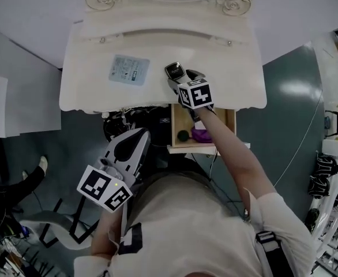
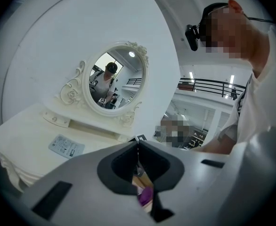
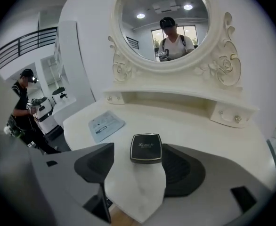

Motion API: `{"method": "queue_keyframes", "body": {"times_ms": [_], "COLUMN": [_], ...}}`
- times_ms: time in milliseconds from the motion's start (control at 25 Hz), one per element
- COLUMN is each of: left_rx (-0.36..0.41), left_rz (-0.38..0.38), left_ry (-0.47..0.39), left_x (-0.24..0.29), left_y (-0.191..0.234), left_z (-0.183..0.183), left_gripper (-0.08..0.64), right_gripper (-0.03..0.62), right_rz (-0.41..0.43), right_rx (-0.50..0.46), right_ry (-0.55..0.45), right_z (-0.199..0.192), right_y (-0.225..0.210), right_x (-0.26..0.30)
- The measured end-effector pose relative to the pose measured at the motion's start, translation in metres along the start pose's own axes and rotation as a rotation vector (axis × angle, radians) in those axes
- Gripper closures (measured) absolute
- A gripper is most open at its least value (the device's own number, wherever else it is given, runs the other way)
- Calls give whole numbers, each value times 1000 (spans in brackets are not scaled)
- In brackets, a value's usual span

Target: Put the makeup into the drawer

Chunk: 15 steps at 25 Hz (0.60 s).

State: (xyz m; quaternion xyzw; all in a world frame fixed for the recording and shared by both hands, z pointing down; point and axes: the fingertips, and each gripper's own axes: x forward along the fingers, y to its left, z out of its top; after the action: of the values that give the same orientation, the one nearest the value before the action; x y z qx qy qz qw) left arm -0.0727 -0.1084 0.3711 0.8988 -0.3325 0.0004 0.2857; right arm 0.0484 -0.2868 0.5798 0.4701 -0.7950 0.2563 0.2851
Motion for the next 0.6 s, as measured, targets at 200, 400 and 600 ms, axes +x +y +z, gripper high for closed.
{"method": "queue_keyframes", "body": {"times_ms": [200, 400, 600], "left_rx": [-14, -22, -27], "left_rz": [14, 43, 83], "left_ry": [18, 17, 2], "left_x": [-5, -11, -21], "left_y": [4, 11, 21], "left_z": [-5, -5, -3], "left_gripper": [500, 500, 500], "right_gripper": [296, 295, 295], "right_rz": [-45, -70, -63], "right_rx": [-49, -52, -64], "right_ry": [61, 107, 125], "right_z": [-7, -14, -15], "right_y": [-9, -21, -20], "right_x": [27, 44, 54]}}
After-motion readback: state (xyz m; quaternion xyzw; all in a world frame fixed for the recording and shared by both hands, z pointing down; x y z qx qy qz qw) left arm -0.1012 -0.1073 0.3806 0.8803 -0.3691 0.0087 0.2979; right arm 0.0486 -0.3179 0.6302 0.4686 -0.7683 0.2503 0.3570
